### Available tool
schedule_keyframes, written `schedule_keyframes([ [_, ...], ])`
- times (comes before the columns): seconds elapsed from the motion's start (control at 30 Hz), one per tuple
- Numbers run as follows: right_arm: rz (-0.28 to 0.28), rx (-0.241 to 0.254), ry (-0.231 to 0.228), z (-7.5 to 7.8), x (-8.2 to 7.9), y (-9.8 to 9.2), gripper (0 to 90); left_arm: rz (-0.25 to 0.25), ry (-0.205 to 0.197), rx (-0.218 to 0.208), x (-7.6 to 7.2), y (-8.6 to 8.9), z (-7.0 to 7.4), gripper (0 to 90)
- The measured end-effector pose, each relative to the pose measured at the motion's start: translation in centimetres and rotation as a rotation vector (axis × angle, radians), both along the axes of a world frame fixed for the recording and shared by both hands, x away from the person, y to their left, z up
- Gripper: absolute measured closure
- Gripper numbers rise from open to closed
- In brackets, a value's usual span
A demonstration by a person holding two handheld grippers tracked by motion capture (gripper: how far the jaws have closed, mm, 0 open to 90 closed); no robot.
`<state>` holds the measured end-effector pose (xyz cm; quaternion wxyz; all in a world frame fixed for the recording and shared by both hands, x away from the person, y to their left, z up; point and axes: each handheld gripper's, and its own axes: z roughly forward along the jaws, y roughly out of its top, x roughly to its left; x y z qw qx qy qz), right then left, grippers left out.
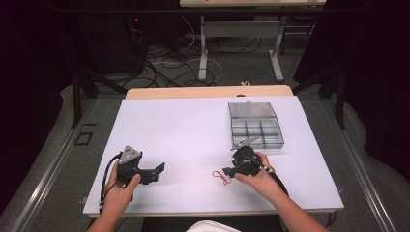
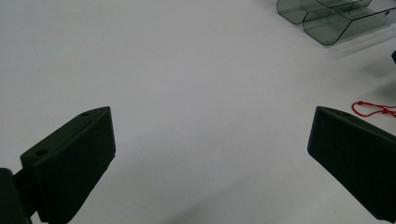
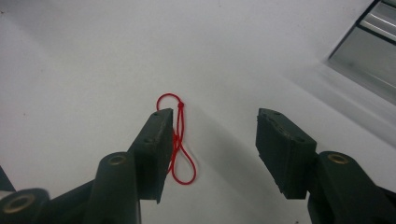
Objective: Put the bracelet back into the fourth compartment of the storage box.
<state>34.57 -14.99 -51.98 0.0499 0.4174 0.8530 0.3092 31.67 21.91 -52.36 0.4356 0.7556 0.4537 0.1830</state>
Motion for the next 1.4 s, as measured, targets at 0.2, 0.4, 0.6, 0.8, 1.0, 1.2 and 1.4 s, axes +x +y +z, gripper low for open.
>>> schedule_keyframes([
  [0.2, 0.022, -0.01, -0.005, -0.3, 0.0, 0.6, 49.7, 0.0, 0.0, 0.0, 0.0, 0.0, 0.0, 1.1],
  [0.4, 0.037, -0.022, -0.001, -0.5, 0.0, 1.1, 52.5, -0.001, 0.002, 0.0, 0.0, 0.0, 0.0, 1.1],
  [0.6, 0.046, -0.021, -0.011, -0.8, 0.0, 1.5, 55.9, -0.001, 0.002, 0.0, 0.0, 0.0, 0.0, 1.1],
  [0.8, 0.056, -0.008, -0.021, -1.2, 0.0, 2.0, 60.4, 0.002, -0.008, 0.003, 0.0, 0.0, -0.1, 1.1],
  [1.0, 0.084, -0.047, 0.008, -1.1, 0.0, 2.0, 62.5, 0.001, -0.011, 0.004, 0.1, 0.0, -0.1, 1.1],
  [1.2, 0.089, -0.058, 0.018, -1.4, 0.0, 2.1, 64.2, 0.002, -0.007, 0.003, 0.1, 0.0, -0.1, 1.1],
  [1.4, 0.096, -0.076, 0.025, -1.7, 0.0, 2.3, 67.0, 0.0, -0.011, 0.004, 0.1, 0.0, -0.1, 1.1],
])
